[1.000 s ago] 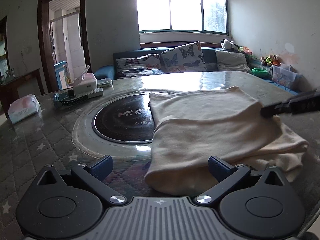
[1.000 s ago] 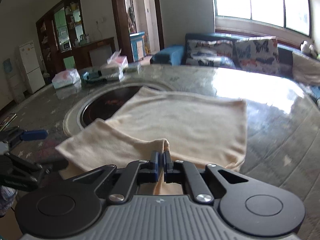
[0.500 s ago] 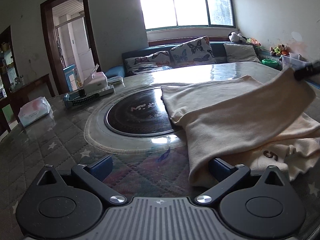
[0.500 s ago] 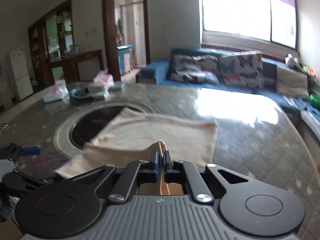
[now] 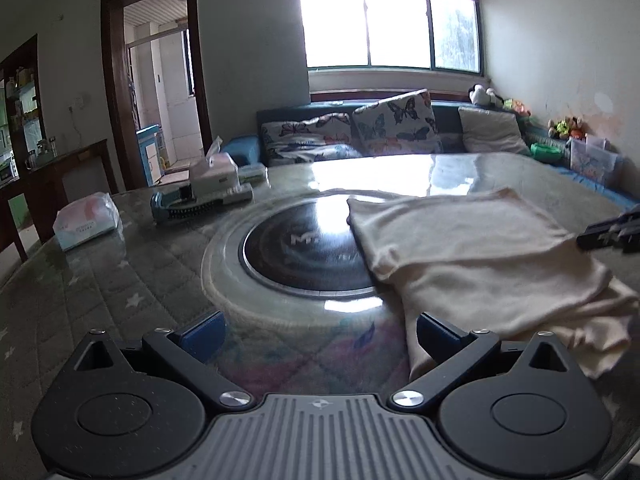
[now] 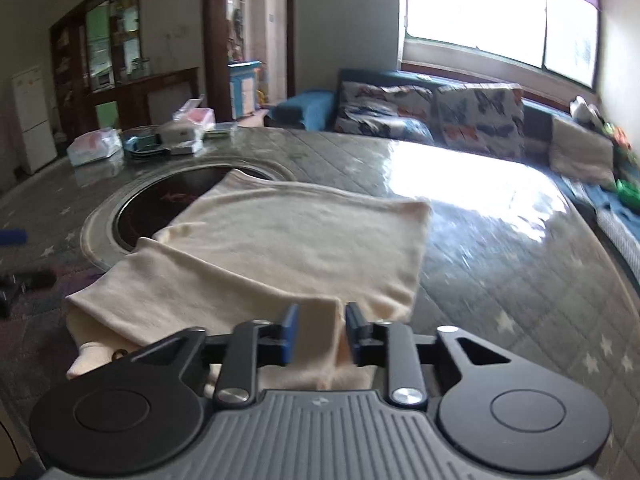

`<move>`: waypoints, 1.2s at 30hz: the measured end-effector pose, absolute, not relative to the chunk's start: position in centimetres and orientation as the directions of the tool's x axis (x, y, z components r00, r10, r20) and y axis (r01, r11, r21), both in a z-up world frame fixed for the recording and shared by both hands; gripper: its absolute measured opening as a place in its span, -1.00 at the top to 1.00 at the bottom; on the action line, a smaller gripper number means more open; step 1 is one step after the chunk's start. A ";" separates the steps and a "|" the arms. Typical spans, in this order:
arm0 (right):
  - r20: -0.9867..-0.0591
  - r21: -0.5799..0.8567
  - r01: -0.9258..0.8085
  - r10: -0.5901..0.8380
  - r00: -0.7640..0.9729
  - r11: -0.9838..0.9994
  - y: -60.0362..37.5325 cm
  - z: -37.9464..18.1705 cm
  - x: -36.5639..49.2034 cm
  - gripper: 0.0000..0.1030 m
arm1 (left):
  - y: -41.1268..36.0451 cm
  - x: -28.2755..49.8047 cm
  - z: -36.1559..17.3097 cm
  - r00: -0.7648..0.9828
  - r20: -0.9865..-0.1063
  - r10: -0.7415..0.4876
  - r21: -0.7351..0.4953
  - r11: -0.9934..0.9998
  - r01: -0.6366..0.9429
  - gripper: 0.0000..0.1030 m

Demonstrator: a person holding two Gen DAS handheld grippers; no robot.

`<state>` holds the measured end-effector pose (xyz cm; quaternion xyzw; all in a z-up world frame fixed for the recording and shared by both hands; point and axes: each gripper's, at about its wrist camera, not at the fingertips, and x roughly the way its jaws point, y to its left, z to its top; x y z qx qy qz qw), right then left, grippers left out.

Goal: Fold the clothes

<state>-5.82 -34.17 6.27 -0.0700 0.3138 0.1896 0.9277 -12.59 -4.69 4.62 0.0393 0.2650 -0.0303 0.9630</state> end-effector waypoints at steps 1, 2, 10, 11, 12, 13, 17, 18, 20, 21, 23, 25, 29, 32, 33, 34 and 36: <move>-0.605 -0.019 -0.404 0.311 0.733 0.915 -33.9 6.2 -5.7 0.45 | -4.7 -12.4 5.0 0.861 -0.507 -0.047 0.050 0.995 0.083 -1.00; -0.600 -0.018 -0.415 0.322 0.732 0.910 -33.6 6.1 -5.5 0.45 | -4.7 -12.3 5.4 0.863 -0.501 -0.056 0.040 0.995 0.088 -1.00; -0.602 0.009 -0.380 0.308 0.736 0.925 -33.4 5.2 -3.4 0.30 | -8.7 -8.8 5.6 0.856 -0.499 -0.131 0.049 0.983 0.179 -1.00; -0.607 0.027 -0.377 0.314 0.730 0.926 -33.6 5.1 -3.4 0.31 | -9.1 -8.4 5.5 0.854 -0.501 -0.140 0.047 0.981 0.188 -1.00; -0.610 0.042 -0.373 0.319 0.725 0.927 -33.9 5.0 -3.4 0.32 | -9.6 -8.2 5.4 0.850 -0.505 -0.148 0.048 0.979 0.199 -1.00; -0.617 0.036 -0.370 0.312 0.723 0.928 -34.2 5.0 -3.7 0.35 | -10.0 -7.9 5.3 0.847 -0.507 -0.156 0.050 0.976 0.210 -1.00; -0.633 0.058 -0.359 0.312 0.709 0.932 -35.8 5.1 -5.3 0.35 | -10.9 -7.3 4.4 0.838 -0.519 -0.167 0.072 0.969 0.237 -1.00; -0.640 0.077 -0.356 0.320 0.699 0.931 -36.3 5.1 -5.7 0.35 | -11.0 -7.0 4.1 0.834 -0.526 -0.165 0.074 0.968 0.239 -1.00; -0.654 0.102 -0.351 0.329 0.682 0.931 -37.1 5.0 -6.4 0.35 | -11.1 -6.6 3.6 0.825 -0.541 -0.161 0.077 0.968 0.239 -1.00; -0.661 0.107 -0.349 0.329 0.674 0.931 -37.3 4.8 -6.7 0.39 | -11.2 -6.5 3.4 0.824 -0.545 -0.157 0.084 0.967 0.240 -1.00; -0.657 0.106 -0.359 0.336 0.675 0.927 -37.4 4.8 -7.2 0.62 | -11.4 -6.4 3.2 0.822 -0.548 -0.152 0.099 0.965 0.244 -1.00; -0.652 0.096 -0.373 0.341 0.677 0.923 -37.1 4.8 -7.6 0.69 | -11.5 -6.5 3.2 0.824 -0.547 -0.148 0.114 0.962 0.248 -1.00; -0.669 0.127 -0.390 0.369 0.645 0.912 -36.8 4.5 -7.7 0.71 | -11.4 -7.1 3.4 0.825 -0.543 -0.158 0.125 0.956 0.265 -1.00; -0.671 0.137 -0.379 0.367 0.644 0.915 -36.9 4.3 -7.6 0.71 | -11.3 -7.6 3.5 0.823 -0.540 -0.174 0.130 0.949 0.286 -1.00; -0.672 0.145 -0.374 0.369 0.642 0.916 -37.0 4.4 -7.5 0.71 | -11.4 -7.8 3.6 0.823 -0.538 -0.182 0.134 0.945 0.297 -1.00; -0.672 0.150 -0.373 0.371 0.641 0.916 -37.0 4.4 -7.5 0.74 | -11.5 -8.0 3.5 0.823 -0.537 -0.186 0.142 0.941 0.306 -1.00; -0.669 0.153 -0.378 0.377 0.640 0.913 -37.0 4.7 -7.5 0.87 | -11.6 -8.1 3.4 0.820 -0.541 -0.187 0.160 0.934 0.318 -1.00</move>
